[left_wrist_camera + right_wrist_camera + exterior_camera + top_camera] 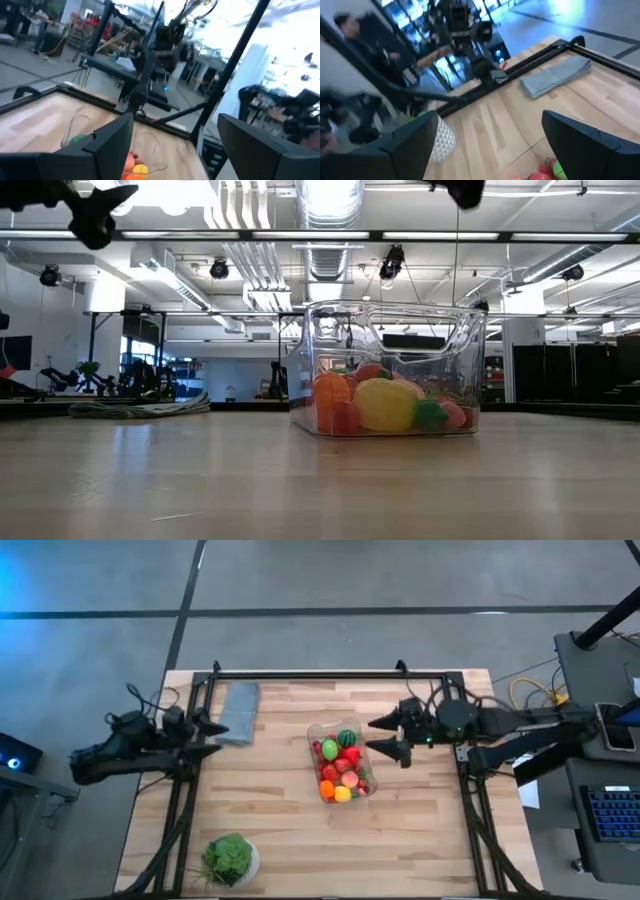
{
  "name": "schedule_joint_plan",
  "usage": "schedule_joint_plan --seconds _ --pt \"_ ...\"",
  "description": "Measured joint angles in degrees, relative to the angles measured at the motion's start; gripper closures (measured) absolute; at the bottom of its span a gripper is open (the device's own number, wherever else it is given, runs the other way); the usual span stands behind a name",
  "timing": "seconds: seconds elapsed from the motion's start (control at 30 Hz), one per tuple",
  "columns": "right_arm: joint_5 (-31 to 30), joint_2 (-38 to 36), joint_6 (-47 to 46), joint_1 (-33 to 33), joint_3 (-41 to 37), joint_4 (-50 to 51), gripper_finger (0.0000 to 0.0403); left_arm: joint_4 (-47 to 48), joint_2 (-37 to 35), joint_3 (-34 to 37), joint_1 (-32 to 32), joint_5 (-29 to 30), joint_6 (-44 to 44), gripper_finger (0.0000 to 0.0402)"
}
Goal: Pick and placing Produce into tupperware
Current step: Return to Home Position
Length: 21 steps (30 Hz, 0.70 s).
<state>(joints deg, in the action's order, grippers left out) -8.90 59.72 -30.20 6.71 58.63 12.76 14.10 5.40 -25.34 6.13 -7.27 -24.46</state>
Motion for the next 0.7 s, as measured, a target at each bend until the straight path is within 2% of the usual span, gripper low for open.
schedule_joint_plan --seconds 0.07,0.17,0.23,0.3,0.37,0.43,0.5,0.57,0.7 --pt "-0.1 -3.46 -1.57 0.0 -7.81 -7.11 0.0053 -1.88 -4.45 3.45 -0.04 -0.01 -1.68 0.0125" --pt "0.23 -9.02 -2.04 0.24 -17.33 -17.4 0.0053 -0.73 -3.66 6.29 -0.09 -1.85 -2.39 0.0125" --pt "0.15 -12.71 -2.14 0.19 -22.33 -22.89 0.0053 -3.39 -2.04 6.86 -0.11 -3.24 -2.23 0.0125" --pt "-0.02 -16.28 -2.17 0.15 -27.24 -24.55 0.0053 -4.46 -0.51 8.56 -0.09 -2.84 -2.53 0.0125" --pt "-0.16 -19.15 -2.66 0.17 -31.89 -26.47 0.0053 -4.2 -1.52 10.27 -0.13 -3.13 -2.69 0.0125" --pt "-0.18 -23.28 -3.53 0.15 -36.05 -28.43 0.0053 -7.87 -2.09 11.81 -0.15 -2.97 -3.35 0.0125" --pt "-1.33 -26.39 -4.85 0.16 -40.1 -30.95 0.0053 -6.55 -4.36 13.79 -0.13 -2.91 -3.77 0.0125" --pt "-2.15 -29.31 -5.48 0.15 -44.15 -32.09 0.0053 -9.03 -3.67 14.68 -0.18 -3.15 -4.68 0.0125" --pt "-4.15 -34.56 -5.54 0.16 -51.51 -37.32 0.0053 -7.46 -3.41 18.16 -0.12 -2.93 -6.44 0.0125"
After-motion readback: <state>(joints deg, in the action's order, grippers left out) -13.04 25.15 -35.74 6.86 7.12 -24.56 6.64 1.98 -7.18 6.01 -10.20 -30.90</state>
